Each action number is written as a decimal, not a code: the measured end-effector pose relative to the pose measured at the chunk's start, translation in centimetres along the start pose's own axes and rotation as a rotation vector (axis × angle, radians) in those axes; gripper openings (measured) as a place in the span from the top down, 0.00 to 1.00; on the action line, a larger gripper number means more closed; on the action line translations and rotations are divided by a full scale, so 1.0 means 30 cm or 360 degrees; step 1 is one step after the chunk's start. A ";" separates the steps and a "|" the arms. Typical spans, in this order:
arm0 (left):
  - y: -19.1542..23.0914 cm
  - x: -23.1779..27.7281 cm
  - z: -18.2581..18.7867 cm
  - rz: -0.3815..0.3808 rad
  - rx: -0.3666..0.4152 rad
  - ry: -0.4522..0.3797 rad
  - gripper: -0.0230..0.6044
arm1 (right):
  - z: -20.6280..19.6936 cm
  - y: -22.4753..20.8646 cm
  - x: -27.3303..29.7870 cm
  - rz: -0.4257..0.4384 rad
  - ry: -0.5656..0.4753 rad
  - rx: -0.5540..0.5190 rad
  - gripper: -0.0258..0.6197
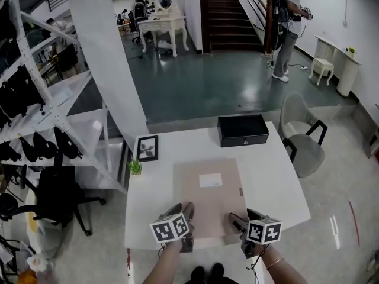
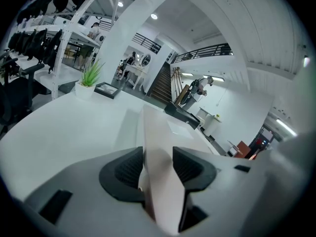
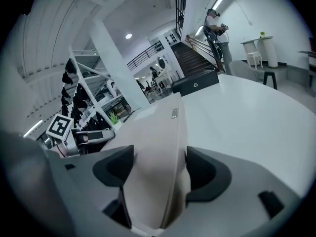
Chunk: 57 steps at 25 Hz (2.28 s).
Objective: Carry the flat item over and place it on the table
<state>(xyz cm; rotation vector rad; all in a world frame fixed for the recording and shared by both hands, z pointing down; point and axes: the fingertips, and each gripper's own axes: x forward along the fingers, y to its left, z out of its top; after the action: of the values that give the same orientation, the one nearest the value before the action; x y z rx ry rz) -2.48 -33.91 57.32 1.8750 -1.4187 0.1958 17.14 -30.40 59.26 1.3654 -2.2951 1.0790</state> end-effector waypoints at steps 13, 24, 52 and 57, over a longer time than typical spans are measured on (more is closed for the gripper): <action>-0.002 0.001 -0.007 0.0028 0.0040 0.0017 0.66 | 0.016 0.009 -0.002 -0.0073 -0.0038 -0.0207 0.46; -0.017 -0.071 0.069 0.0045 0.0176 -0.0120 0.73 | 0.075 0.000 -0.091 -0.0163 -0.0238 -0.0208 0.57; -0.133 -0.388 0.036 0.0004 0.0537 -0.0332 0.92 | 0.126 0.173 -0.361 -0.0070 -0.0570 -0.0238 0.96; -0.142 -0.417 0.019 -0.0006 0.0530 -0.0343 0.92 | 0.121 0.176 -0.387 -0.0090 -0.0590 -0.0271 0.96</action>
<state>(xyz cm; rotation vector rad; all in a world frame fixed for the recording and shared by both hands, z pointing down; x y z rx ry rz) -3.56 -24.41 48.20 2.2240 -1.6044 0.2460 19.31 -23.97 47.84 1.6616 -2.5108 0.6363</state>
